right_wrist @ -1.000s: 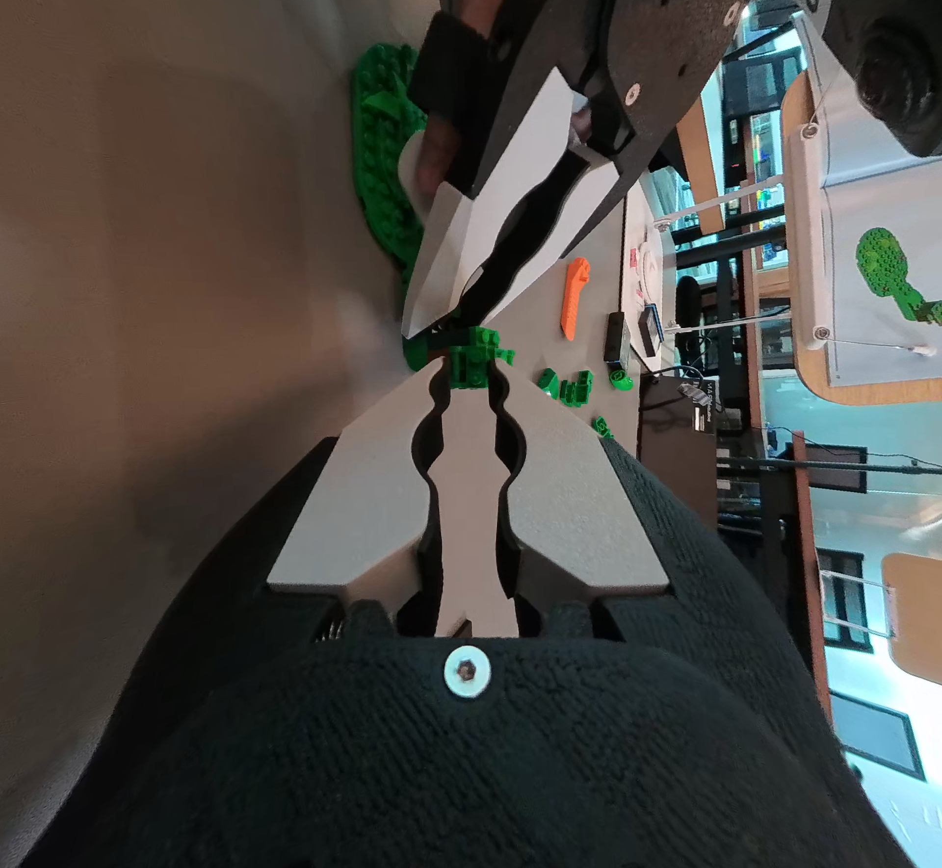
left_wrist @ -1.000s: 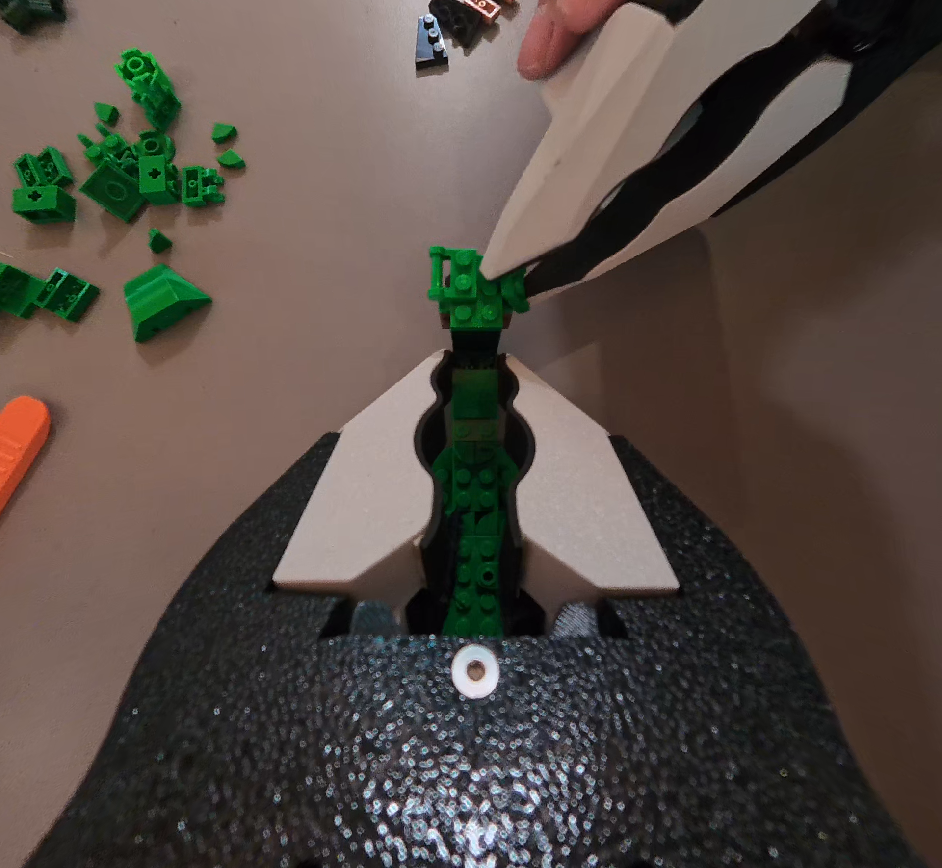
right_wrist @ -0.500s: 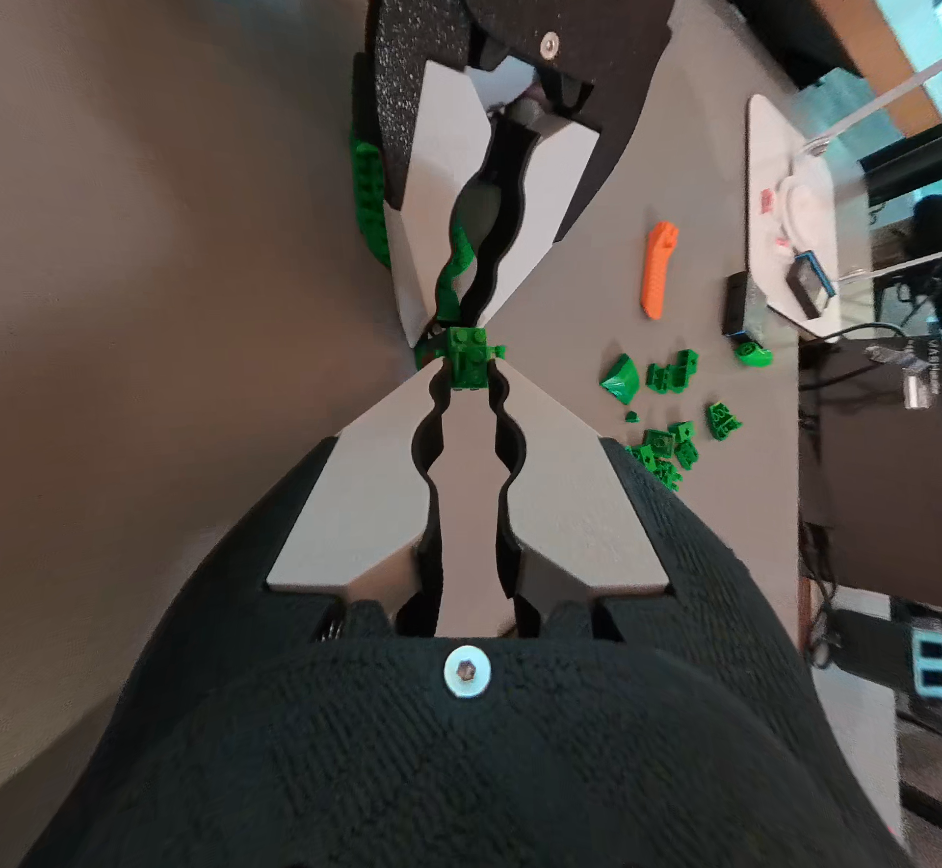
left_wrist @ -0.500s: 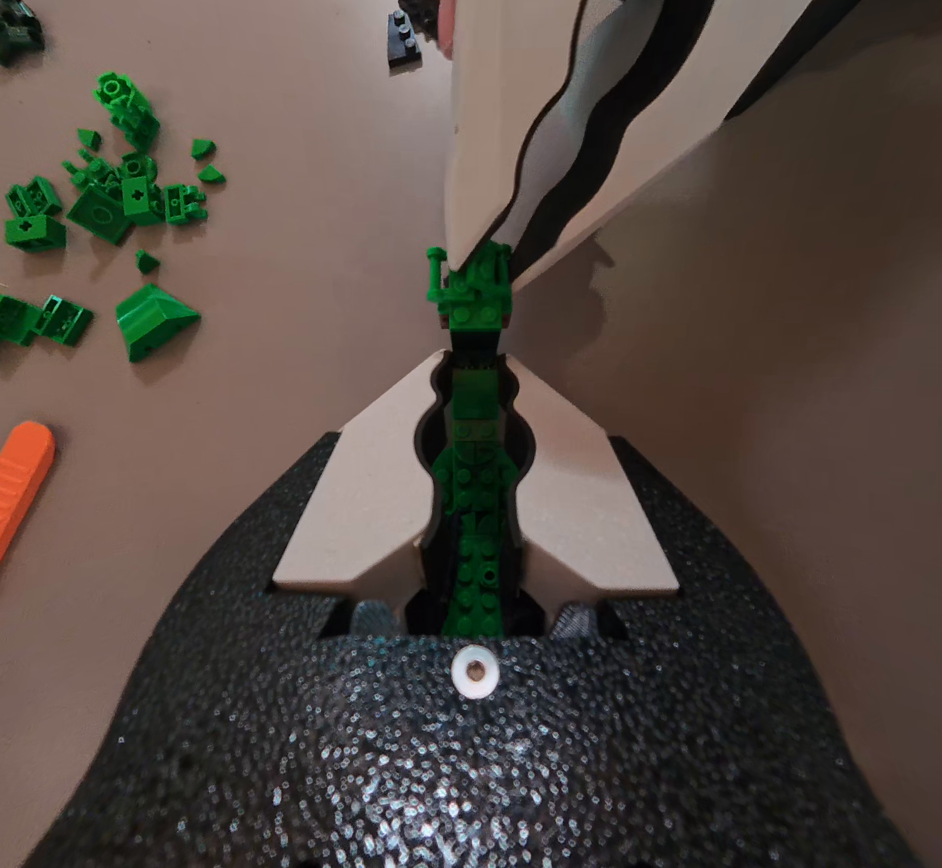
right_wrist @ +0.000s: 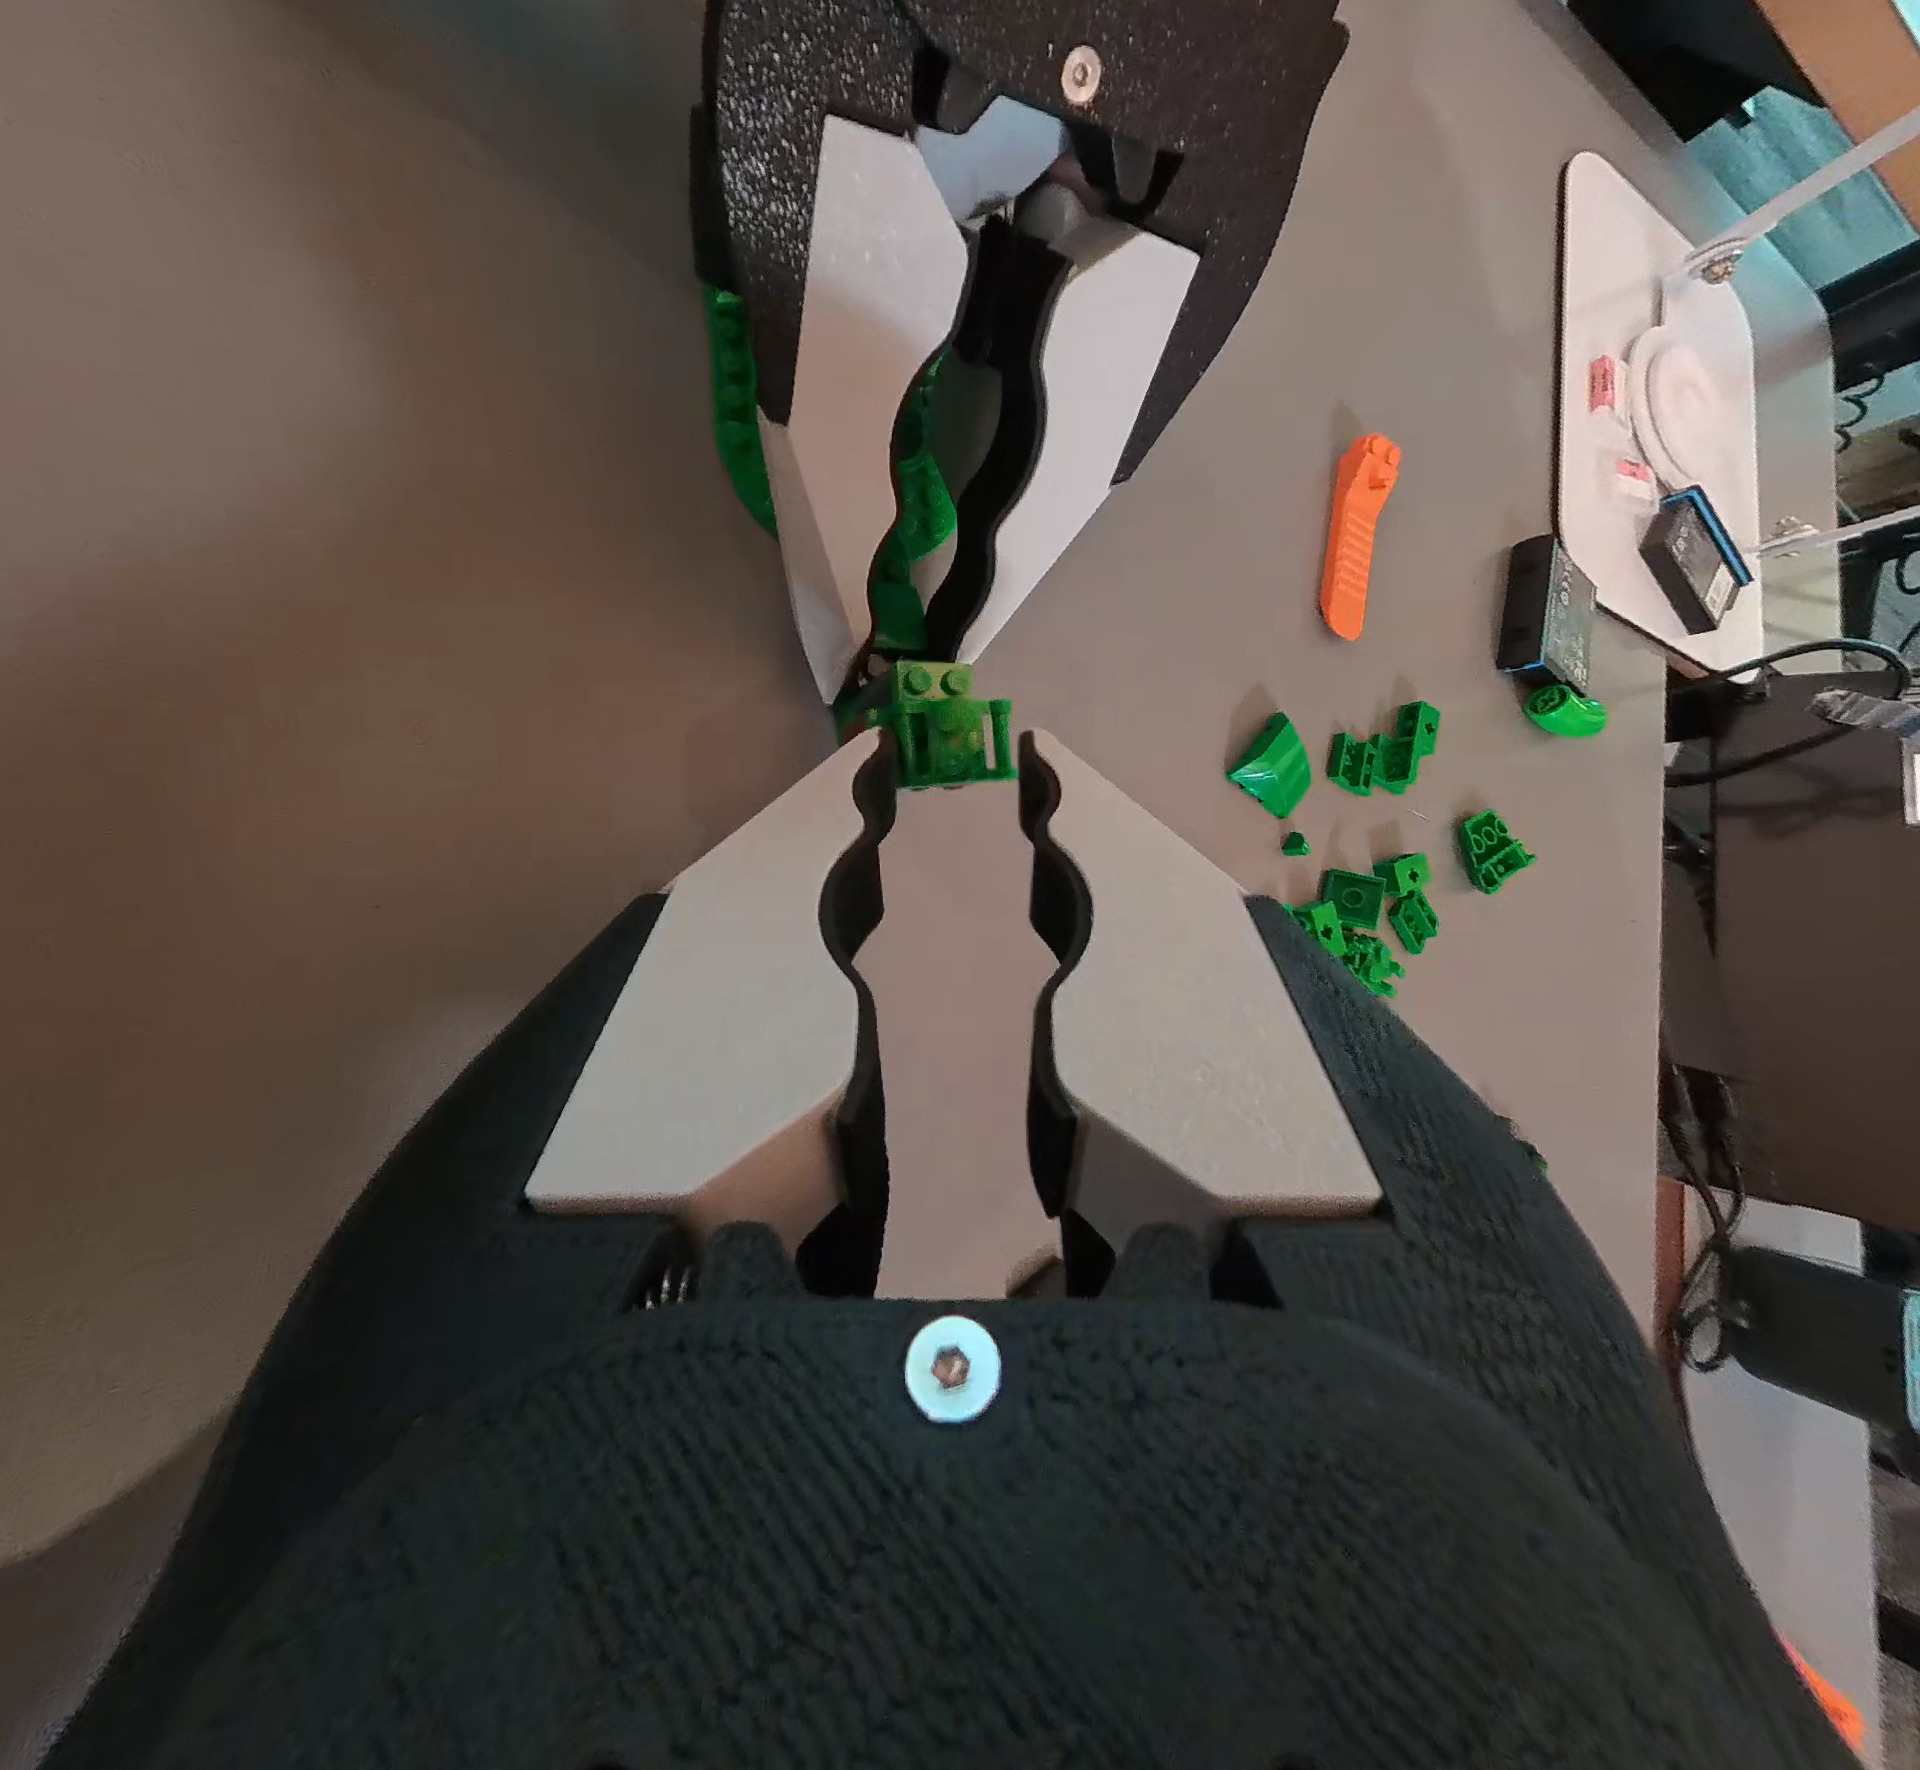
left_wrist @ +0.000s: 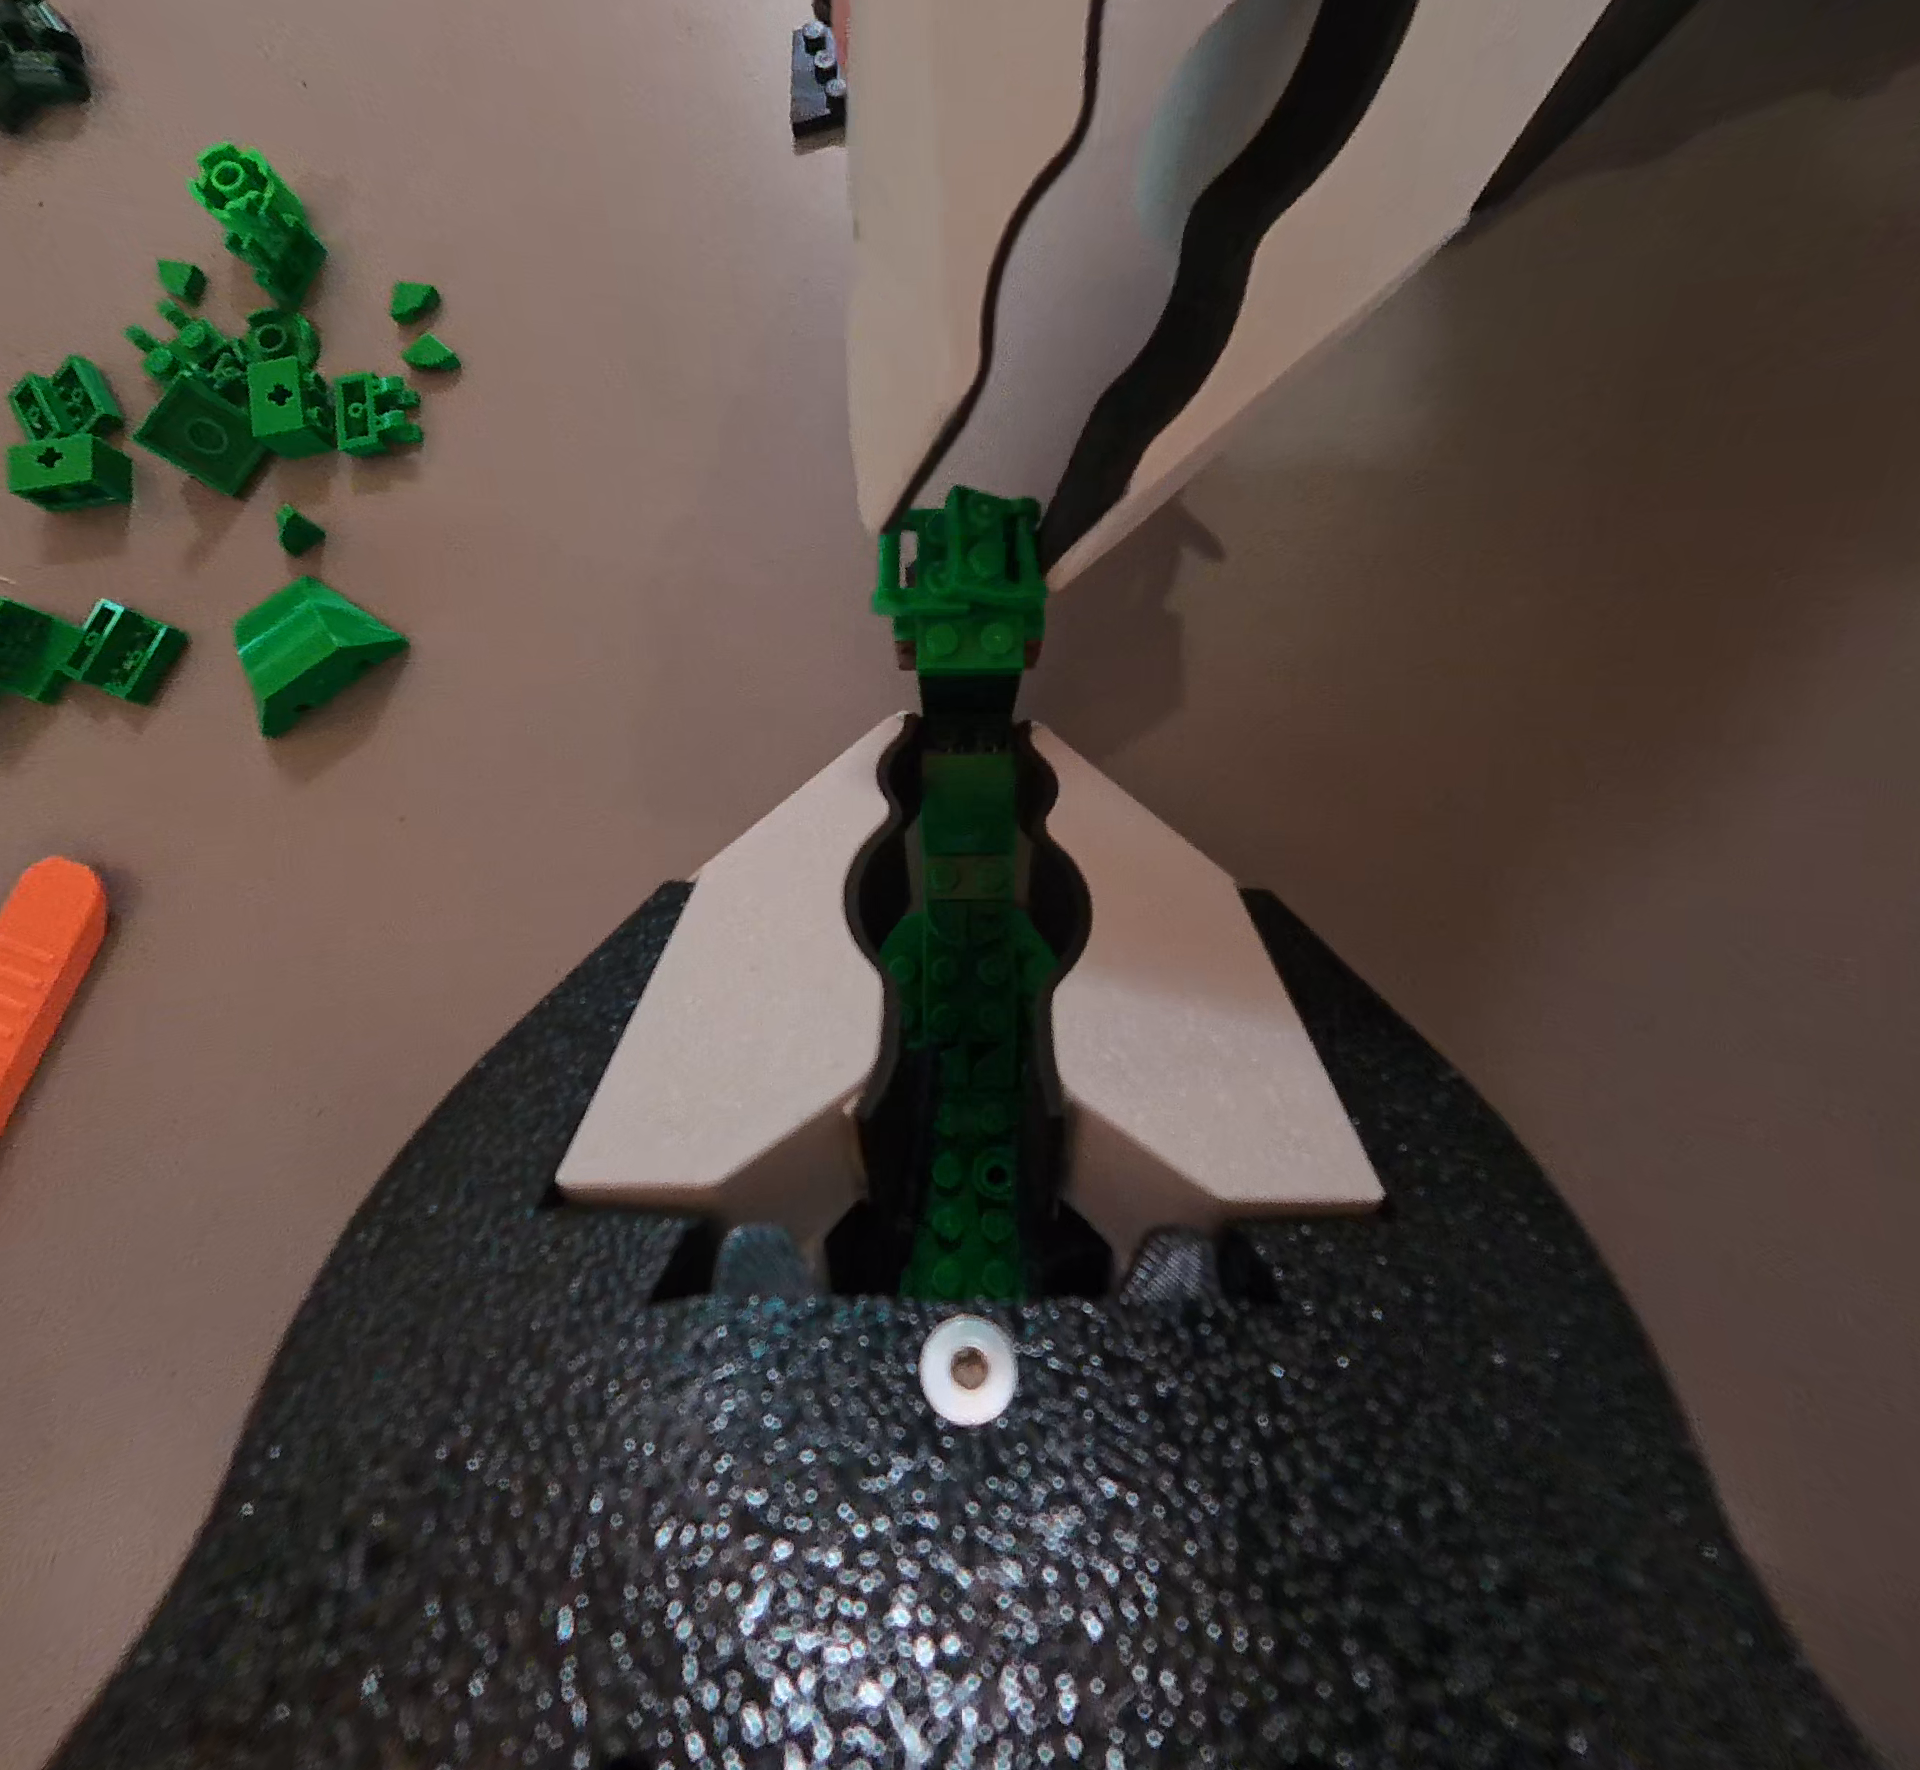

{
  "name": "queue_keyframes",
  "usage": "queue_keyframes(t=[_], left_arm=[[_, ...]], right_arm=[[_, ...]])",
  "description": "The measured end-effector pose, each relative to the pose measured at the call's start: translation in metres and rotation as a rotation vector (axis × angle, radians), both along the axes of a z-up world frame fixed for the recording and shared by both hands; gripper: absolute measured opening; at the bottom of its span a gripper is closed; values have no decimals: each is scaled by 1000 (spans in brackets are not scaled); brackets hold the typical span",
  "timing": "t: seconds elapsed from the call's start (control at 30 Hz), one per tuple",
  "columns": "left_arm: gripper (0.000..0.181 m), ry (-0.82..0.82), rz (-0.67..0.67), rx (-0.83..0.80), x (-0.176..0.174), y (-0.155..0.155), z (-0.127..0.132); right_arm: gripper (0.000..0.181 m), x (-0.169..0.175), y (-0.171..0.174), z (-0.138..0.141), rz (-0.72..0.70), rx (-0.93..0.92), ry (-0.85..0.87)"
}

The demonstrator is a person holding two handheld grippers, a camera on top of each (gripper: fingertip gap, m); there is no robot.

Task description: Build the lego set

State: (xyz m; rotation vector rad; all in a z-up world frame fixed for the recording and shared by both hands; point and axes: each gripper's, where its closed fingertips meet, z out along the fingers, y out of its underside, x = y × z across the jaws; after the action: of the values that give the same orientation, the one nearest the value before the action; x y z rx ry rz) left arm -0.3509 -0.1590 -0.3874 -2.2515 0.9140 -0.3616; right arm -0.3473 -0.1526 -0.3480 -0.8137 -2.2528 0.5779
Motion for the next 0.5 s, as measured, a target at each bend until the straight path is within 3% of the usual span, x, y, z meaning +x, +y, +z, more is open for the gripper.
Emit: queue_keyframes(t=[0.03, 0.33, 0.43, 0.5], left_arm=[[15, 0, -1, 0, 0, 0, 0], [15, -15, 4, -4, 1, 1, 0], [15, -9, 9, 0, -1, 1, 0], [15, 1, 22, 5, -4, 3, 0]], right_arm=[[24, 0, 1, 1, 1, 5, 5], [45, 5, -5, 1, 30, 74, 150], [43, 8, -9, -1, 53, 140, 214], [40, 15, -18, -6, 87, 91, 196]])
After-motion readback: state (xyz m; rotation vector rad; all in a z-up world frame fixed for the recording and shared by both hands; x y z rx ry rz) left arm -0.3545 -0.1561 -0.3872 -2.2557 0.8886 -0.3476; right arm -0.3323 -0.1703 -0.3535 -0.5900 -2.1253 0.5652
